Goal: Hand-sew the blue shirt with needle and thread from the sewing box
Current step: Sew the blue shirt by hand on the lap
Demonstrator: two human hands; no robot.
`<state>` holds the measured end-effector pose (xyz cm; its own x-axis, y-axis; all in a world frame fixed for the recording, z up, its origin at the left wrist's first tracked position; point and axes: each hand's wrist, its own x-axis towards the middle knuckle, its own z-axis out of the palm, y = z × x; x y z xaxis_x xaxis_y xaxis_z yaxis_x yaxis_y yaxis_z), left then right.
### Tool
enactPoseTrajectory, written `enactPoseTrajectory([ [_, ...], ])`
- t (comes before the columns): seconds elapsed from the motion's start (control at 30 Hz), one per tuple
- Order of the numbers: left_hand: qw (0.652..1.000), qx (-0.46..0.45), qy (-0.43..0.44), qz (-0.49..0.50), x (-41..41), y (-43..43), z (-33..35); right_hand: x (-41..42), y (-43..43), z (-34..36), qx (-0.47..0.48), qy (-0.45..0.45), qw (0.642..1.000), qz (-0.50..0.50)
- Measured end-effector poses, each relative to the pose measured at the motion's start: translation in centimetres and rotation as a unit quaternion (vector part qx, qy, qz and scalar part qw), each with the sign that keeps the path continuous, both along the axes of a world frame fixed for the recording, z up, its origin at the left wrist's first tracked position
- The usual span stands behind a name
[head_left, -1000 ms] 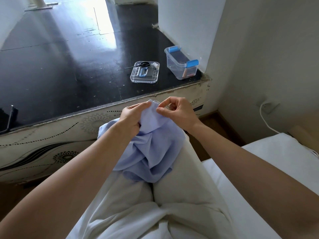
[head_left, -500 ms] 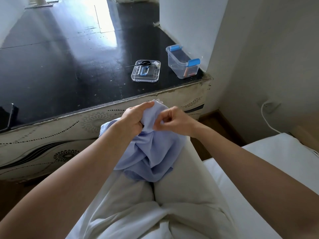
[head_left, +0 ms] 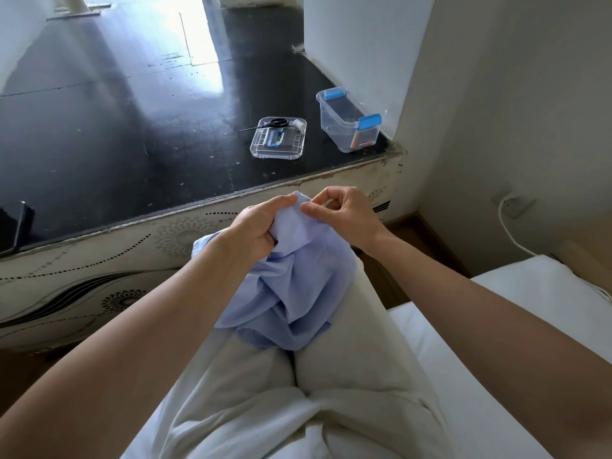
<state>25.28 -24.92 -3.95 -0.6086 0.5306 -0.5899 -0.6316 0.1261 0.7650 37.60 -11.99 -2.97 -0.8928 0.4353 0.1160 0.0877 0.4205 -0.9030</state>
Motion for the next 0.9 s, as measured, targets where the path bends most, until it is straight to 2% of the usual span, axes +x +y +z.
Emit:
enactPoseTrajectory([
  [0.13,1.0,0.013,-0.005,-0.025,-0.1,0.2,-0.2,-0.7,-0.8,-0.4,0.032,0.014,0.998,-0.055],
  [0.27,0.999,0.008,-0.008,-0.037,-0.5,0.2,-0.6,-1.1,-0.8,-0.9,0.045,0.012,0.997,-0.068],
  [0.4,0.999,-0.007,0.029,-0.043,-0.5,0.1,-1.4,-0.6,-0.5,-0.9,0.013,-0.006,1.0,-0.006],
  [0.7,0.999,0.006,0.04,-0.021,0.8,1.1,-0.5,1.1,0.0,-0.5,-0.031,-0.062,0.988,0.137],
  [0.9,0.998,0.013,0.061,-0.001,0.8,1.1,-0.8,1.4,0.2,-0.1,-0.038,-0.095,0.985,0.137],
])
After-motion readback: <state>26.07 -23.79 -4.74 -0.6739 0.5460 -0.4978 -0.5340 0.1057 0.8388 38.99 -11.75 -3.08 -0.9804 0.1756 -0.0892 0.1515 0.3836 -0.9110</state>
